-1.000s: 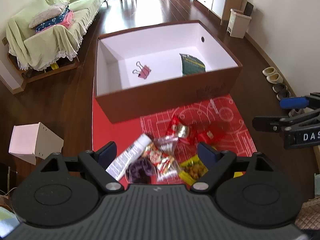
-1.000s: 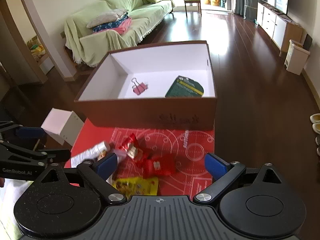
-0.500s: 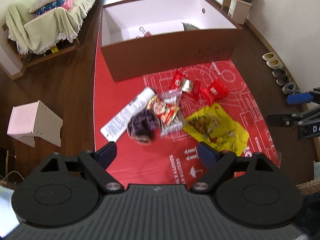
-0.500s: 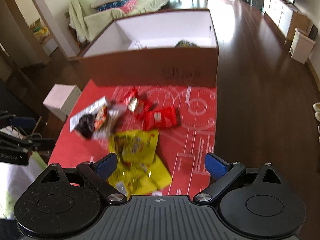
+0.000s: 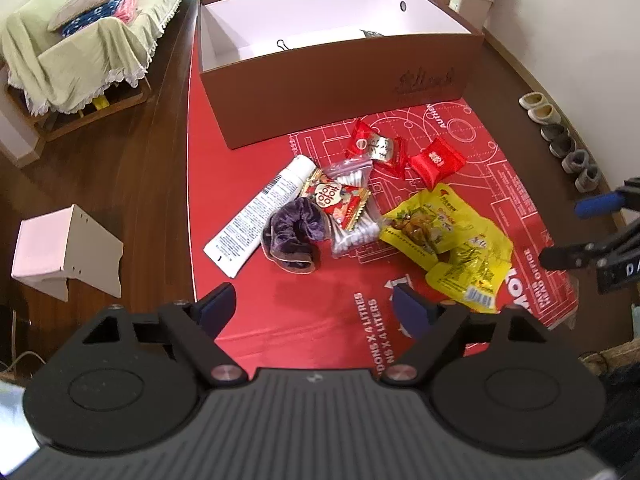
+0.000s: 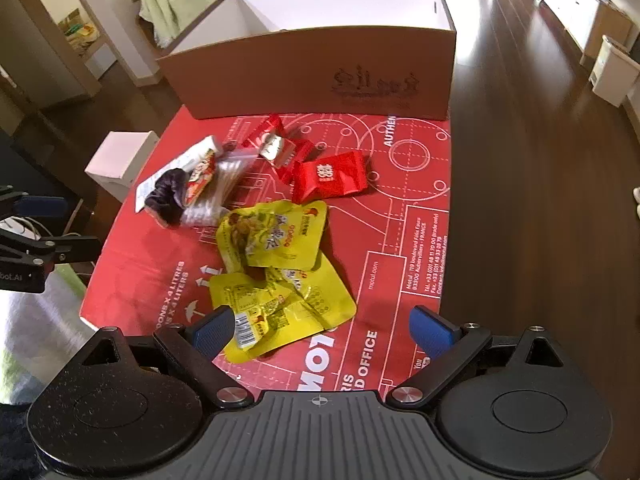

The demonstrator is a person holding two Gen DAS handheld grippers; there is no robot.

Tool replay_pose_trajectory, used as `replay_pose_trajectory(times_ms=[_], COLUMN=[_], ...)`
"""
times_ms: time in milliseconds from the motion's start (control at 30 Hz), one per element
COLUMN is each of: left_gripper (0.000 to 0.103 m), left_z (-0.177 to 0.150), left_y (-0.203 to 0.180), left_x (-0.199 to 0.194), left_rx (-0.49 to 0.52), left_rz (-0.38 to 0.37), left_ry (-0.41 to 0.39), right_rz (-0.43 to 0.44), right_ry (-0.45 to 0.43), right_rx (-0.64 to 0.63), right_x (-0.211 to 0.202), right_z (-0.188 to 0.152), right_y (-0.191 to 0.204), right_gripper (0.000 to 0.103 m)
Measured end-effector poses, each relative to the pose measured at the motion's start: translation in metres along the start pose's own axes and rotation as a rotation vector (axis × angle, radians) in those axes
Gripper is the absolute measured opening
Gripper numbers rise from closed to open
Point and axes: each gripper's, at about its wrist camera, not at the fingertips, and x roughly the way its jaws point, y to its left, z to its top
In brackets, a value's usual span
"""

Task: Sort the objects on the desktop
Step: 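Withdraw both open tools from the box back over the mat, then grasp the white tube with the left tool while the right tool grasps the red candy packet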

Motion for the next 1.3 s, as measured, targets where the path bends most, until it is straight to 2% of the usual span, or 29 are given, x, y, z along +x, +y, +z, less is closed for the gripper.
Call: replay_pose_trajectory(times_ms=[67,233,367,567,767,967,1167,1300], left_gripper=[0.075,0.072,0.060,0.058,0.037,0.034,0.035,0.034], left_z=[0.002,0.013,0.023,0.039,0.053,0.068,0.076,0.078], left_y=[0.007,0.027,0.039,0.048,0.058,0.068,0.062,0.060], left_x=[0.003,0.009,0.019,0.039,0.064,0.092,0.114,0.129], left_rx=[-0.002,0.003,0.023,0.076,0.140,0.193,0.266,0.286], left_rz=[0.000,0.005,-0.003,-0.017,-0.040,-0.099,-0.179,-0.205], left_ry=[0.000,-0.010,-0.005,0.003,0.025,0.053,0.075,0.108], right_rz=[-0.004,-0.009,-0.019,-0.034,-0.048,-0.061,-0.073,-0.078], right_ry=[0.005,0.015,0.024,0.027,0.032,0.046,0.060,0.064], right_rx=[0.009,0.026,0.033,0.051,0.075,0.104,0.124,0.132], right_x=[0.002,0.008,0.014,0.020,0.024,0.028,0.033,0.037], right_z=[0.002,0.007,0.014,0.024,0.031,0.033,0.038,0.043], right_y=[-0.001,-0.002,-0.002,-0.004,-0.006,-0.009,-0.011,-0.011], right_gripper=[0.096,0.096,0.096,0.096,0.096,0.096,0.096,0.096])
